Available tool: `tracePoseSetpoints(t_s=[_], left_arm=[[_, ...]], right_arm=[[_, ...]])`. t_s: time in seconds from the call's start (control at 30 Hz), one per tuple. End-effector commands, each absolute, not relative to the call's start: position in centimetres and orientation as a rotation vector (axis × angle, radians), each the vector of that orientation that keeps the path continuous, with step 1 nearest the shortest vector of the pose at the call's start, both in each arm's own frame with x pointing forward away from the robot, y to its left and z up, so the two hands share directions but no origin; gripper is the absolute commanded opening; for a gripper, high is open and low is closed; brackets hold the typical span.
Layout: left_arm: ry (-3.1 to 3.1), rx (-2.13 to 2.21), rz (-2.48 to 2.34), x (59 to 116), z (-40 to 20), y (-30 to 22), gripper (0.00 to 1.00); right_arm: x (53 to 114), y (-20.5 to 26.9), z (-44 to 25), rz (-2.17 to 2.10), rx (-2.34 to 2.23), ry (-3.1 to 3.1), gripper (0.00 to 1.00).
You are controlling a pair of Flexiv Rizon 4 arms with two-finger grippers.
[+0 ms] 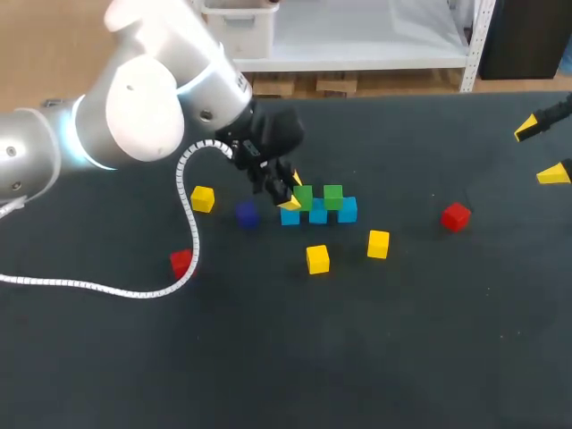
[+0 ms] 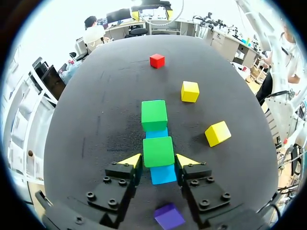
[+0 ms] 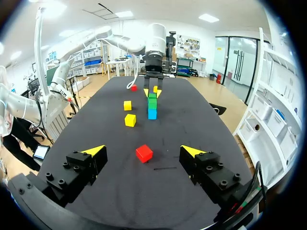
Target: Place the blue cubes, place green cubes on the blue cubes, place the yellow cubes on the green cubes, then place the red cubes on the yellow cubes, and place purple cube on the red cubes.
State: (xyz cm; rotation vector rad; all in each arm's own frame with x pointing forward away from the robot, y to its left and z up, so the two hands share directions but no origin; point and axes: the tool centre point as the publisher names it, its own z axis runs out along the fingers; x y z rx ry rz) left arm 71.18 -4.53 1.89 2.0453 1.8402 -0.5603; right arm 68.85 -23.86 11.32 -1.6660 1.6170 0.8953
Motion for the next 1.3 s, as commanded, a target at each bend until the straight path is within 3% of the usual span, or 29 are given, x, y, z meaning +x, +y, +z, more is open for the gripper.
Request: tracePoseSetpoints(t_s=[0.03, 0.13, 0.17, 0.27, 0.73, 1.3], left_arm=[[1.843, 2.051, -0.562, 71.4, 1.9, -4.6, 0.49], [1.845, 2.05, -0.561, 71.5, 1.8, -4.6, 0.53], [1.844, 2.05, -0.561, 71.5, 1.8, -4.6, 0.6], [1.84, 2.054, -0.56, 71.4, 1.9, -4.6, 1.0], [1.785, 1.891, -0.441, 73.0, 7.4, -0.8, 1.0], [1.827, 1.951, -0.424, 71.2, 10.1, 4.6, 1.0]], right_arm=[[68.9, -23.8, 11.3, 0.895, -1.666, 1.616, 1.0], [68.9, -23.8, 11.3, 0.895, -1.666, 1.616, 1.0], [68.9, -23.8, 11.3, 0.895, -1.666, 1.616, 1.0], [68.9, -23.8, 11.3, 0.895, -1.666, 1.616, 1.0], [68.9, -23.8, 11.3, 0.895, -1.666, 1.616, 1.0], [68.9, -23.8, 11.3, 0.895, -1.666, 1.616, 1.0]])
